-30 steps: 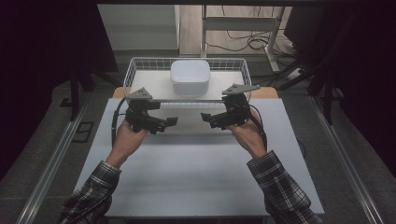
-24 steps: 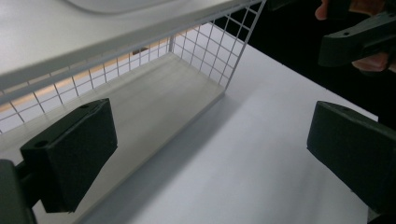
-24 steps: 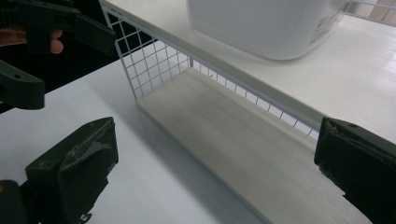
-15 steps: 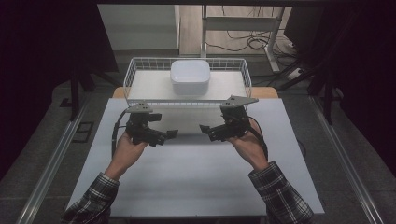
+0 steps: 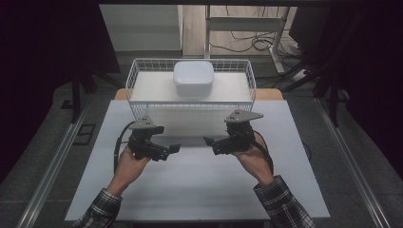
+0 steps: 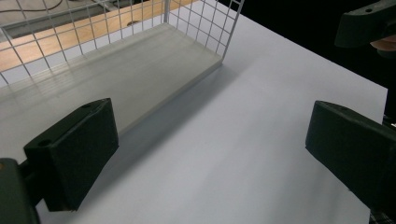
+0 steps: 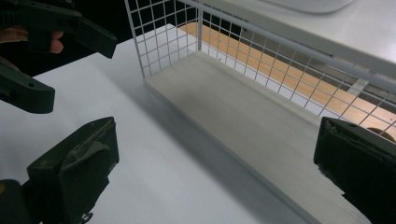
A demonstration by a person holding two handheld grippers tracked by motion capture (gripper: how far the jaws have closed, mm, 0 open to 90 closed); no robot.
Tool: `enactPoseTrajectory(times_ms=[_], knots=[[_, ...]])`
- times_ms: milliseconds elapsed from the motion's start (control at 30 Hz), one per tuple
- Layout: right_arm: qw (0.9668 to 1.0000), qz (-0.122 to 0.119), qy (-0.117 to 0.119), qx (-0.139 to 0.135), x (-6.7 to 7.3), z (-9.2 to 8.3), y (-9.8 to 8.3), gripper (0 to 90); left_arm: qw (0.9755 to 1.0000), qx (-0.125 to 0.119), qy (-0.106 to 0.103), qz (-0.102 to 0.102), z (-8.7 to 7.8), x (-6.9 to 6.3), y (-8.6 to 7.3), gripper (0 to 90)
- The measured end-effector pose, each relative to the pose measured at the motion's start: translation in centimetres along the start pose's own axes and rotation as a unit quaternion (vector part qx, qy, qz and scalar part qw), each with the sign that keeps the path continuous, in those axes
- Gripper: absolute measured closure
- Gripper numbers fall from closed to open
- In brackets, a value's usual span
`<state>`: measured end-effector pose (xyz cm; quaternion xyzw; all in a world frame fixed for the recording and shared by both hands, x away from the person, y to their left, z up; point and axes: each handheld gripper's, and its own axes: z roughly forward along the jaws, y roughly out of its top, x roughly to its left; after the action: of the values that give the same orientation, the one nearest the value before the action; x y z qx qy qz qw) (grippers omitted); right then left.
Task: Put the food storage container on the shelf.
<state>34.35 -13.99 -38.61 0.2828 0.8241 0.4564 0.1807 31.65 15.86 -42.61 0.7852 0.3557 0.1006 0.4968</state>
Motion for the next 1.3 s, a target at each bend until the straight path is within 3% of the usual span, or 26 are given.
enactPoseTrajectory(times_ms=[333,433,633,967,1300], knots=[[0.9999,0.008,0.002,-0.011,0.3,-0.2,-2.1,0.0,1.0000,0.001,0.003,-0.005,0.5,-0.6,-2.1,2.7],[0.9998,0.013,0.002,-0.014,0.2,-0.2,-2.8,0.0,0.9999,-0.004,0.000,-0.014,0.7,-0.7,-2.9,2.9],[0.9998,0.019,0.001,-0.002,-0.4,-0.1,-4.3,0.0,0.9997,-0.003,-0.004,-0.022,0.9,-0.9,-3.6,3.2],[0.9999,0.016,-0.001,0.004,-0.5,-0.4,-6.4,0.0,0.9999,0.005,0.010,-0.007,0.7,-1.3,-4.7,3.2],[0.9998,0.015,-0.010,0.001,-0.5,-1.7,-7.5,0.0,0.9997,0.003,0.022,-0.013,-0.5,-1.2,-6.0,3.4]])
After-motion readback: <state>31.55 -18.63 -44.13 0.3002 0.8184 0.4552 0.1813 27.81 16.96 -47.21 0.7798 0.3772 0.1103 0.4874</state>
